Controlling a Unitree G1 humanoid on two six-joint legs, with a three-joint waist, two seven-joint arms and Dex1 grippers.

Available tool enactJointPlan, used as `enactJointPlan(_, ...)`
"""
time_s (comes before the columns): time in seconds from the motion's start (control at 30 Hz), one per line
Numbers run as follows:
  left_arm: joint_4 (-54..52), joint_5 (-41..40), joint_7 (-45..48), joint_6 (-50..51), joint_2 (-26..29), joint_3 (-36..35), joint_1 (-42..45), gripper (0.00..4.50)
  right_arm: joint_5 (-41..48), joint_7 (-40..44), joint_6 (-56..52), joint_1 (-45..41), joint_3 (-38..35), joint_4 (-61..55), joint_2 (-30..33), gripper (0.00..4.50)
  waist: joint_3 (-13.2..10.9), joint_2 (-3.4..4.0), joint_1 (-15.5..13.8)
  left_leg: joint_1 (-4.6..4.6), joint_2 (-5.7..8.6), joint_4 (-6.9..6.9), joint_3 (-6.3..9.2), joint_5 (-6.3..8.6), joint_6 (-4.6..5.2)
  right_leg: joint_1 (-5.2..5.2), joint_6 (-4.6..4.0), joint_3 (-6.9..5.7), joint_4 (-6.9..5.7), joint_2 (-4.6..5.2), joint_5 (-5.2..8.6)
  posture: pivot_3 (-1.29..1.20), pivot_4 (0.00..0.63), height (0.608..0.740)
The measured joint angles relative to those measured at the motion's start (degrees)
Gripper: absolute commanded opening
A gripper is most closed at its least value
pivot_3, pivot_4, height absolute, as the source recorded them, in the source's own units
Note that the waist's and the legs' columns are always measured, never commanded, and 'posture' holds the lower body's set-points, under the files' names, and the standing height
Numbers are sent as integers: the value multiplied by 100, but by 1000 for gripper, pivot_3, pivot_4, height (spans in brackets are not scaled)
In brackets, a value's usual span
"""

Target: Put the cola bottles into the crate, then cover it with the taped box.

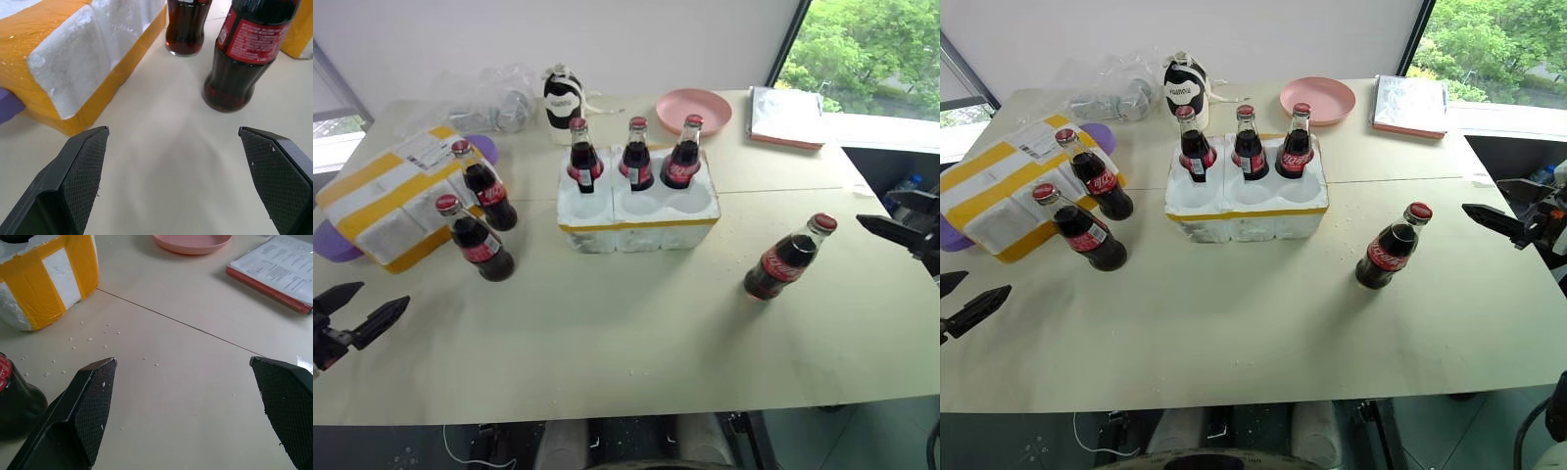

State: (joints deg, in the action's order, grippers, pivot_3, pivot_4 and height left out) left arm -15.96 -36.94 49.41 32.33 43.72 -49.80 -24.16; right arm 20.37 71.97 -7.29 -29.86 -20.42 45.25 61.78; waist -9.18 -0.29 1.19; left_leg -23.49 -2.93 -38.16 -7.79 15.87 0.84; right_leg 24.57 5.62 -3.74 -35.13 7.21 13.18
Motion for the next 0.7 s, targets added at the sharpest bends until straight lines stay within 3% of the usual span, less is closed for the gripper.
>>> enactJointPlan(0.43, 3, -147, -146, 141, -20, 141, 206, 4442, -88, -8, -60, -223, 96, 167, -3, 4500, 0, 0, 4, 0, 1, -1, 0, -1, 0, -1, 0, 0, -2, -1, 0, 0, 150, 740)
enactJointPlan(0.7, 169, -197, -18, 182, 136, 172, 486, 4442, -101, 486, -417, -768, 236, 169, 334, 4500, -3, 6, -8, 0, 2, -1, 0, -1, 0, -1, 1, 0, -3, -2, 0, 0, 150, 740)
